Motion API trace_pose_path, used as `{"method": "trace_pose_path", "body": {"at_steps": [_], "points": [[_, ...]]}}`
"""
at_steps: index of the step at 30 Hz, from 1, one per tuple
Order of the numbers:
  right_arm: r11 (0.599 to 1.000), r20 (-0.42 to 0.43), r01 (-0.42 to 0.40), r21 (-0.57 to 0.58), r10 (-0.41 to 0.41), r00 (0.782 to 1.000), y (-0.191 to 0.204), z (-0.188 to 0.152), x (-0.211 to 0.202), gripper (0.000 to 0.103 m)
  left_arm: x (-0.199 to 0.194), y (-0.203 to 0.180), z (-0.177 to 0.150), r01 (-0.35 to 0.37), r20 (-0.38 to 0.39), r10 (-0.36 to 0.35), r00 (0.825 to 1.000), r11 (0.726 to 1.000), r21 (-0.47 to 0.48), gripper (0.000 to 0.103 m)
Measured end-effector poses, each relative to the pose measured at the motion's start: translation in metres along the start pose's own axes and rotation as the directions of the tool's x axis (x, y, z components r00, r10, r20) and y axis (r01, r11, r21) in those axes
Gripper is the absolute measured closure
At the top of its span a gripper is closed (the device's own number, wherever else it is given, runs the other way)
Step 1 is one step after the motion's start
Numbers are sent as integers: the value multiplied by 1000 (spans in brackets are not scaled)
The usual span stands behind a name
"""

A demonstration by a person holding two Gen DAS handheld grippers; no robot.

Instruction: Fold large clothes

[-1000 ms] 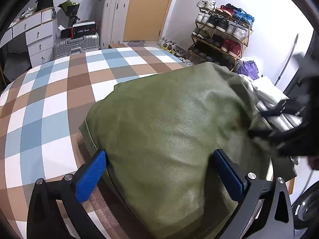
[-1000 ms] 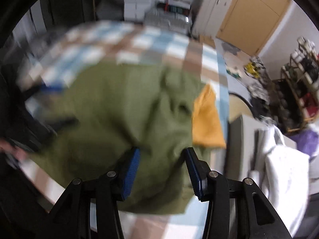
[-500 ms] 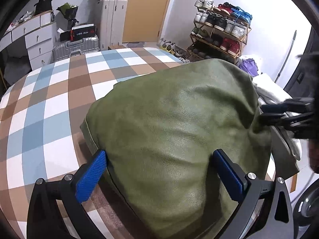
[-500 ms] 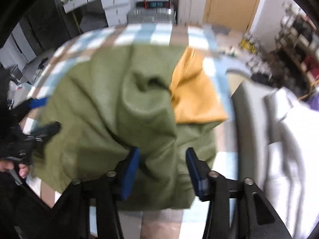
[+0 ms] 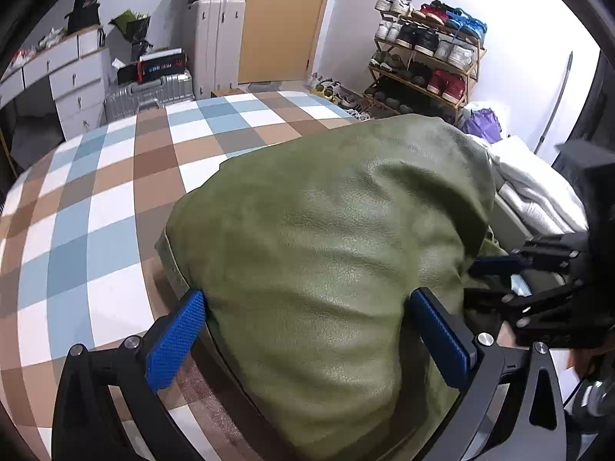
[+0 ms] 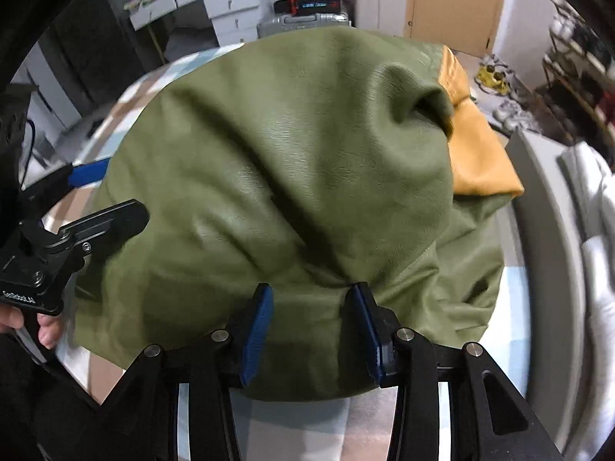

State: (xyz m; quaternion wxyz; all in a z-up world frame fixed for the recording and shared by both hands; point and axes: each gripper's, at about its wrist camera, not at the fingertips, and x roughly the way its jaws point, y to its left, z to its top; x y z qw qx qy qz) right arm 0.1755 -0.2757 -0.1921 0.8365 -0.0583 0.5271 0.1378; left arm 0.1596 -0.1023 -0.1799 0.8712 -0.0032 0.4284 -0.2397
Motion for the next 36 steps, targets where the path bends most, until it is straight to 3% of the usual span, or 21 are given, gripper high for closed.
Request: {"method": "trace_pose_path", "body": {"at_steps": [3, 5, 7, 9, 11, 12, 14, 18, 21, 24, 25, 26, 27, 29, 31, 33, 36], "points": [[1000, 27, -12, -5, 12, 1000, -3, 19, -34, 75, 0, 3, 0, 17, -2, -17, 1000, 1000, -4, 1], [997, 132, -73, 9, 72, 989, -12, 34, -64, 75, 0, 1, 0, 11, -1, -11, 1000, 1000, 1, 1], [998, 224, -64, 19, 58, 973, -16, 55, -85, 72, 1, 1, 1, 8, -5, -8, 1000, 1000, -5, 1], [999, 203, -32, 16, 28, 979, -14, 80, -77, 72, 1, 1, 2, 7, -10, -7, 1000, 1000, -13, 1], [995, 155, 91, -28, -86, 984, -8, 98, -54, 74, 1, 0, 2, 6, -8, -6, 1000, 1000, -11, 1], [988, 122, 147, -43, -141, 982, -6, 108, -38, 74, 2, 0, 2, 6, -7, -6, 1000, 1000, -6, 1], [984, 15, 173, -36, -173, 985, -11, 117, 0, 74, 1, -1, 2, 6, 7, -6, 1000, 1000, 7, 1], [961, 3, 263, -88, -264, 965, -6, 122, 35, 76, 1, 5, 6, 26, 25, -25, 999, 999, -29, 1], [976, 7, 217, -22, -217, 976, -17, 104, 28, 75, -1, 9, 7, 49, 13, -49, 999, 998, -35, 1], [996, 17, 95, -2, -94, 995, -32, 101, 6, 72, -8, 16, 7, 54, 5, -53, 999, 998, -45, 1], [999, 31, 32, 25, -33, 999, -39, 99, -2, 69, -13, 21, 7, 42, 3, -42, 999, 997, -61, 1], [997, 66, -48, 65, 43, 997, -48, 95, -12, 57, -17, 26, 8, 24, 2, -24, 1000, 996, -82, 1], [986, 125, -127, 112, 112, 986, -60, 86, -29, 34, -24, 35, 7, 15, 8, -14, 1000, 993, -120, 1], [979, 189, -133, 153, 104, 977, -73, 71, -46, 5, -34, 55, 4, 60, 27, -56, 998, 976, -207, 1], [983, 191, -106, 153, 76, 979, -83, 61, -49, 3, -33, 76, -2, 117, 6, -121, 993, 943, -312, 1], [979, 145, -131, 157, 109, 983, -95, 50, -37, 4, -21, 93, -10, 172, -25, -200, 979, 895, -412, 1], [958, 123, -214, 193, 193, 973, -108, 42, -16, 1, 3, 102, -22, 240, -78, -321, 944, 829, -506, 1]]}}
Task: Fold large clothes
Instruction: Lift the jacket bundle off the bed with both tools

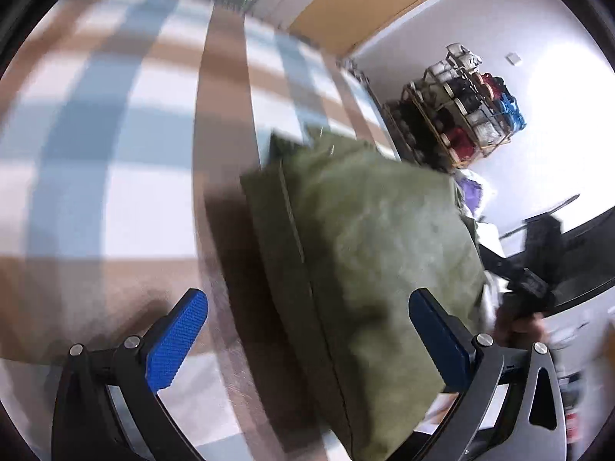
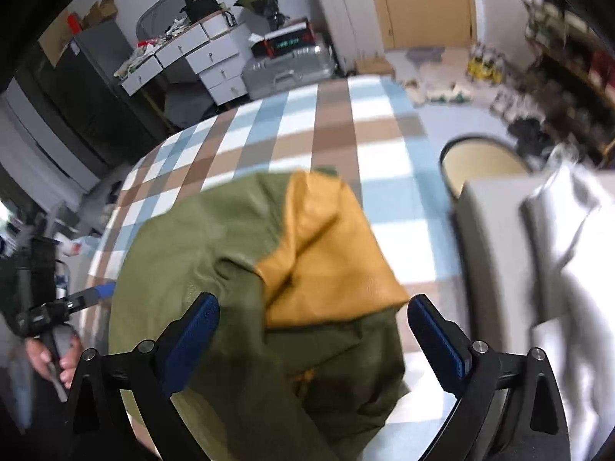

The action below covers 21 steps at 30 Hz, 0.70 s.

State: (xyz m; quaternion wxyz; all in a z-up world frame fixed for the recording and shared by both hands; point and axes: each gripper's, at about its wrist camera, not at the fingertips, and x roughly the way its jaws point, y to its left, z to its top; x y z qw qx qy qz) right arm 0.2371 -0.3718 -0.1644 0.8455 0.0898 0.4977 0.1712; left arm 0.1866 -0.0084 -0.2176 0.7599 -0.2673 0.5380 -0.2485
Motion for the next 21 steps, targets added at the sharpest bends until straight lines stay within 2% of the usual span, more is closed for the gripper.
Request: {"method": "trace_pose_path", "body": {"at_steps": [2, 3, 5, 7, 10, 13, 15, 18, 19, 21], "points": [[1000, 5, -28, 14, 28, 1000, -8, -2, 9, 0, 10, 3, -1, 47, -34, -48, 998, 998, -35, 1], [999, -7, -46, 17, 46, 999, -12, -3, 16, 0, 14, 5, 0, 95, -49, -98, 994, 994, -60, 1], [989, -46, -124, 76, 128, 991, -25, -4, 32, 0, 23, 5, 1, 157, -79, -165, 983, 982, -104, 1], [975, -55, -186, 123, 194, 979, -35, -5, 38, 0, 33, 3, 1, 220, -123, -235, 964, 967, -127, 1], [943, -72, -272, 191, 290, 954, -46, -10, 50, 0, 47, -6, 1, 272, -191, -294, 937, 953, -133, 1], [901, -88, -339, 269, 374, 923, -54, -14, 60, 0, 50, -20, 1, 247, -205, -257, 944, 966, -74, 1], [881, -79, -370, 295, 408, 909, -55, -17, 62, 0, 51, -19, 4, 257, -208, -271, 940, 962, -90, 3], [872, -93, -404, 275, 443, 892, -48, -20, 64, 0, 46, -14, 10, 269, -213, -286, 934, 957, -105, 13], [875, -96, -412, 254, 447, 889, -42, -23, 62, 1, 45, -15, 11, 263, -214, -278, 937, 960, -95, 15], [900, -99, -399, 178, 419, 902, -26, -29, 54, 6, 40, -19, 11, 238, -208, -249, 946, 968, -77, 16]]}}
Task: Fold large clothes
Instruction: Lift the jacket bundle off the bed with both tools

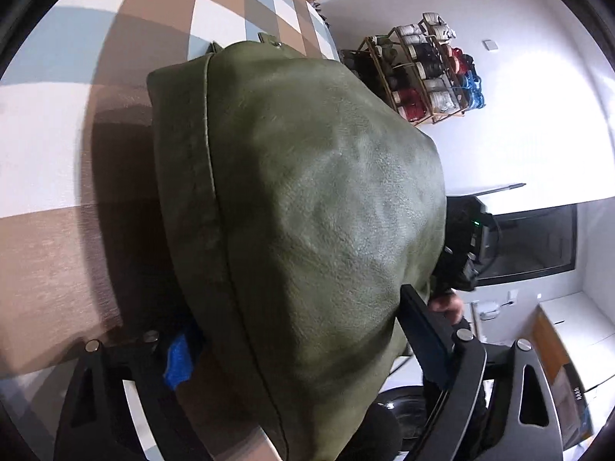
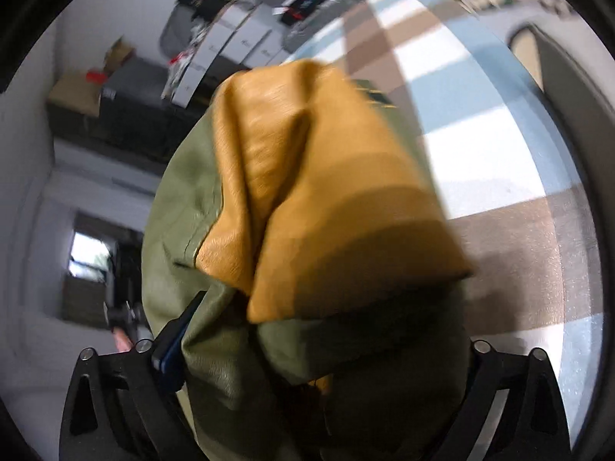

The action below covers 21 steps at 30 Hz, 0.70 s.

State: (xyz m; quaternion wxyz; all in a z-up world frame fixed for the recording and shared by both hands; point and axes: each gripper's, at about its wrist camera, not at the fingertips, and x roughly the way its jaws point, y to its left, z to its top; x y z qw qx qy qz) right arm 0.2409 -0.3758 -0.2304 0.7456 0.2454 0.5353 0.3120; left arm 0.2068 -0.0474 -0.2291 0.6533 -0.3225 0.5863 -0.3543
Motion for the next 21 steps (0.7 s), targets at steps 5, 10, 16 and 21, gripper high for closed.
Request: {"method": "trace_pose_path", "body": {"at_steps": [5, 10, 16, 21], "points": [[997, -21, -50, -54, 49, 999, 25, -29, -8, 18, -14, -2, -12, -33, 4, 33, 999, 999, 25, 16], [994, -55, -93, -60, 90, 994, 43, -59, 3, 18, -15, 4, -13, -87, -25, 88, 996, 995, 50, 16], [998, -61, -56, -40, 54, 997, 54, -54, 24, 17, -20, -3, -14, -149, 1, 150, 989, 987, 55, 15], [989, -60, -146, -23, 144, 988, 80, -58, 22, 22, -43, -13, -22, -149, 35, 146, 989, 985, 82, 15]]}}
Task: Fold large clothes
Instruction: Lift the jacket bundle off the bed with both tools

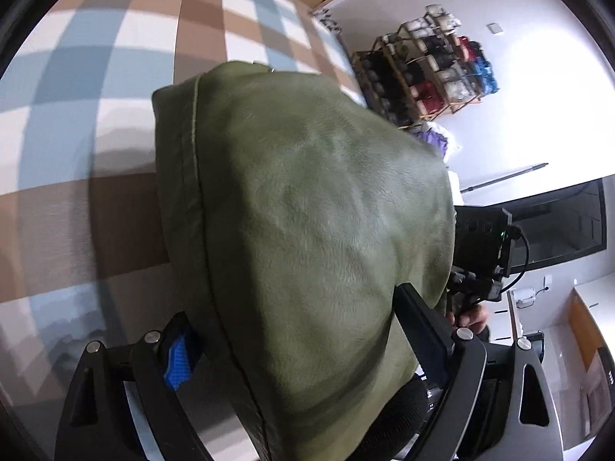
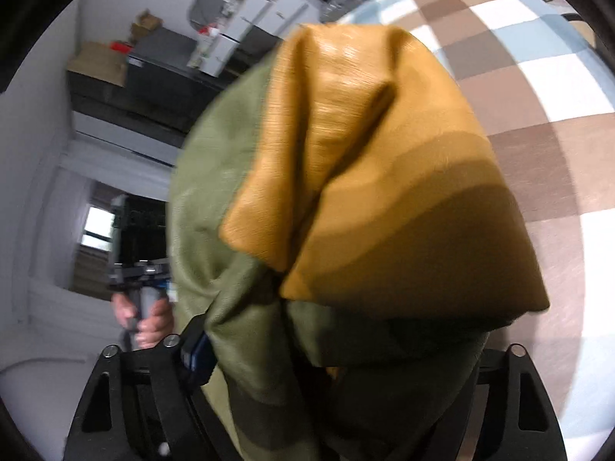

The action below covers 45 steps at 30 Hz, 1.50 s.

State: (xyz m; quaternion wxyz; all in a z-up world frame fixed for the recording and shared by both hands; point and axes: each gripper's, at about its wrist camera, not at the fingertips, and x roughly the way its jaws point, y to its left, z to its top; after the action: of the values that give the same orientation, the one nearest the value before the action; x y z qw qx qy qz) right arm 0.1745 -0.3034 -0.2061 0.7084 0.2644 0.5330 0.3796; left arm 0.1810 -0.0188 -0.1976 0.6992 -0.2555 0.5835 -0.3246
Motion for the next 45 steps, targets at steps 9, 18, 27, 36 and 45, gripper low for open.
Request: {"method": "trace_pose_path", "body": {"at_steps": [9, 18, 27, 36, 45], "points": [[997, -15, -81, 10, 81, 997, 9, -4, 37, 22, 4, 20, 3, -47, -14, 46, 999, 998, -39, 15], [965, 85, -256, -65, 261, 962, 56, -13, 13, 35, -38, -12, 5, -65, 70, 63, 996, 997, 28, 15], [976, -6, -212, 41, 213, 977, 51, -15, 60, 33, -17, 52, -8, -103, -40, 99, 994, 986, -132, 15], [986, -34, -165, 7, 165, 986, 39, -16, 65, 41, -27, 36, -12, -134, -16, 133, 991, 987, -90, 16], [952, 45, -292, -88, 297, 954, 76, -28, 36, 49, -71, -6, -6, -186, 35, 186, 982, 983, 5, 16]]}}
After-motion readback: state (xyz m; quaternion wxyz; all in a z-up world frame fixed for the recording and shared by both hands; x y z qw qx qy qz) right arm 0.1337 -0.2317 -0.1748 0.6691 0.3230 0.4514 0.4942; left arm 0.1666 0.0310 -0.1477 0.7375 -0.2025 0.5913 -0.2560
